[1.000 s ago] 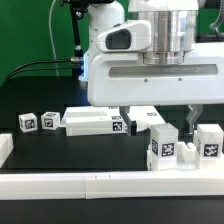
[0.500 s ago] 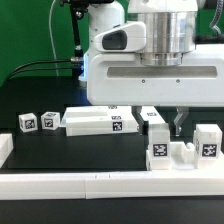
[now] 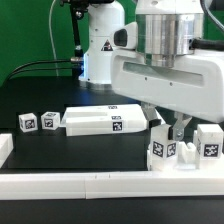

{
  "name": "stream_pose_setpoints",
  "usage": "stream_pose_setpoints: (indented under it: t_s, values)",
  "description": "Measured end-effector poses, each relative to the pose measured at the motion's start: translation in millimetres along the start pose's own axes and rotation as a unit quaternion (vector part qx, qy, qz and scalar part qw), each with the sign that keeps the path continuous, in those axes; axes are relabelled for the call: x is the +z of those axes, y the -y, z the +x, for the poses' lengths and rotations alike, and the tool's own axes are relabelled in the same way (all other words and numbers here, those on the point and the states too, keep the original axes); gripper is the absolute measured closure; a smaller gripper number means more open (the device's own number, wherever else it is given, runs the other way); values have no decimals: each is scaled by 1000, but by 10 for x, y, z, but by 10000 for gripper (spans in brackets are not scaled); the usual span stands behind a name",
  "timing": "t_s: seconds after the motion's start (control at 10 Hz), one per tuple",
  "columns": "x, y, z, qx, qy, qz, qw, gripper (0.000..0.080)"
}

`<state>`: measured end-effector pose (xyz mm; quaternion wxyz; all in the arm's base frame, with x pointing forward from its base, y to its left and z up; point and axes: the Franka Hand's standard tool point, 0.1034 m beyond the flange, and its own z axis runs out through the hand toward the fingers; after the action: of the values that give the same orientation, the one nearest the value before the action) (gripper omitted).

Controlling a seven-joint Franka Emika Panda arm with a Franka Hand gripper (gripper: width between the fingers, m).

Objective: Assemble chair

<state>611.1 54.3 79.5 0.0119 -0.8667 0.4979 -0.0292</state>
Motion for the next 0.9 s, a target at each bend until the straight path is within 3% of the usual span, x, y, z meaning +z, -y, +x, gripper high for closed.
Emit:
stream_pose_setpoints:
  t_s: [0.4, 0.7, 0.8, 0.9]
  values:
    - [0, -4, 3, 115, 4, 1, 993, 515]
    - [4, -12, 2, 317, 24, 18, 948, 515]
    - [3, -13, -1, 333, 25, 18, 942, 515]
    - [10, -14, -7, 345, 27, 18, 938, 455]
